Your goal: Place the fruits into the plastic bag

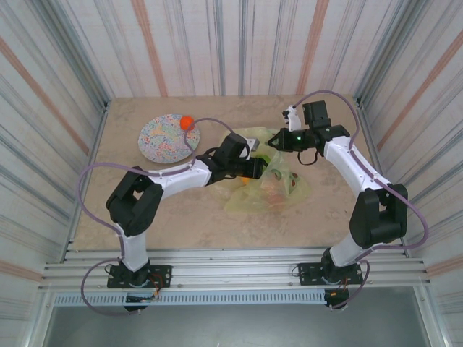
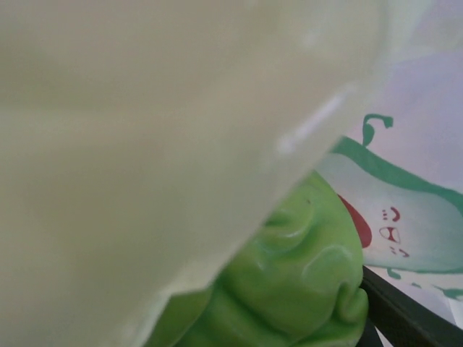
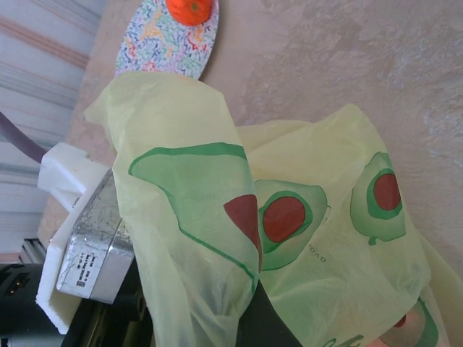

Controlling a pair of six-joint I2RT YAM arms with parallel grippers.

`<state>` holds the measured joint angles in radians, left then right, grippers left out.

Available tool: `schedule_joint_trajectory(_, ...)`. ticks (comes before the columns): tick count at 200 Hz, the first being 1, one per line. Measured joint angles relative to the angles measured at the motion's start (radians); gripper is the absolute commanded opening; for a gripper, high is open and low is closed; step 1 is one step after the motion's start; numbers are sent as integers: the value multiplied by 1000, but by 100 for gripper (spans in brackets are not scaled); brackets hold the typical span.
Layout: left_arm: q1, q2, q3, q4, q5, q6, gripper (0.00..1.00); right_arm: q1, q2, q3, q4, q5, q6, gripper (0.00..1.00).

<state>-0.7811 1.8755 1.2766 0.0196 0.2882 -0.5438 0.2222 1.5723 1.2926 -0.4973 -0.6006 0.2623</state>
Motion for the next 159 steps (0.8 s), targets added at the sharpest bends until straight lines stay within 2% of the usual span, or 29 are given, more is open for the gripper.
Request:
schedule_joint_trajectory(74,0,14,3,157,-2,-88,76,-1,0,-10,20,-19,26,0)
schedule_joint_trajectory(159,0,51,-9,132,-28,-60,90,-16,0,-20,26,-26,26,0)
